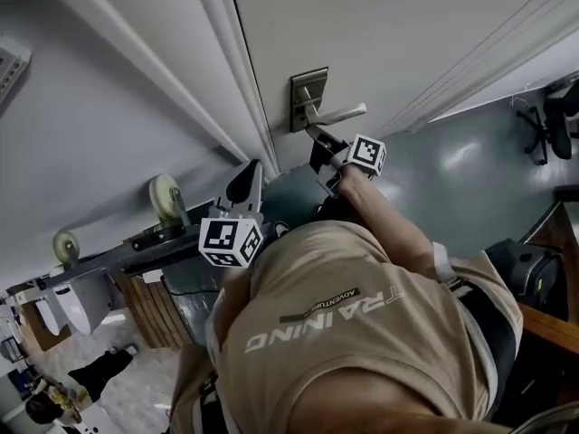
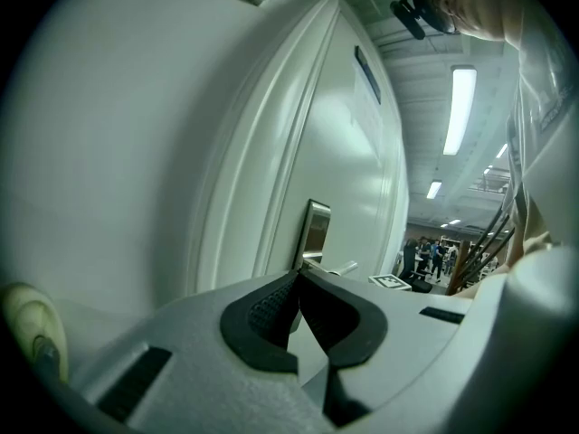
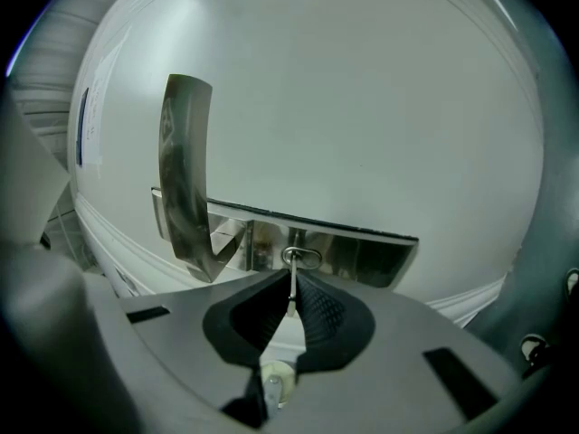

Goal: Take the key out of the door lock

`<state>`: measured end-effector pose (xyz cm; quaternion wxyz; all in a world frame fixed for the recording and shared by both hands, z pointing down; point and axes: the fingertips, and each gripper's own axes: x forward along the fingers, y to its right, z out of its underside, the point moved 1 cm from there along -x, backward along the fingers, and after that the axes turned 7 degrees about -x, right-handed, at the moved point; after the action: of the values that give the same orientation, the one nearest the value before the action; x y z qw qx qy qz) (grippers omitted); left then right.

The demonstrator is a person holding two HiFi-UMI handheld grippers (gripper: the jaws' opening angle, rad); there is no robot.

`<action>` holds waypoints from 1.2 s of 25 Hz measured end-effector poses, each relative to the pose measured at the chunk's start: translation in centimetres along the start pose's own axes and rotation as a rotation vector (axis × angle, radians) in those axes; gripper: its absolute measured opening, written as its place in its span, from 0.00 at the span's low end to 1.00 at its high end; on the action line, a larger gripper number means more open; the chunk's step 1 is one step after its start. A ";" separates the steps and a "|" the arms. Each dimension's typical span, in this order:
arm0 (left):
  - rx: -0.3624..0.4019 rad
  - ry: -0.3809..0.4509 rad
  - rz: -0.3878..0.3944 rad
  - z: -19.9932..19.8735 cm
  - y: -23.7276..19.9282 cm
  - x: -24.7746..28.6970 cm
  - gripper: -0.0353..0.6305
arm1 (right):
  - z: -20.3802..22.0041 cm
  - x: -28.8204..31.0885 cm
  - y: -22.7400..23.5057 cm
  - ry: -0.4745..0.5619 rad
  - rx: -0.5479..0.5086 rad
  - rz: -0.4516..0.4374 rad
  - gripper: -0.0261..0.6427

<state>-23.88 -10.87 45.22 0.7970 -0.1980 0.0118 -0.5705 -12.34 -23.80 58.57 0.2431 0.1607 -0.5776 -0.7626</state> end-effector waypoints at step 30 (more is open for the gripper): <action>-0.028 0.000 0.022 1.6 2.3 -2.0 0.06 | 0.6 -1.0 -0.1 0.026 0.068 -0.035 0.08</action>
<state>-22.15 -7.93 45.54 0.8005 -0.2089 0.0220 -0.5613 -11.81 -22.71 58.61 0.2318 0.1888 -0.5972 -0.7443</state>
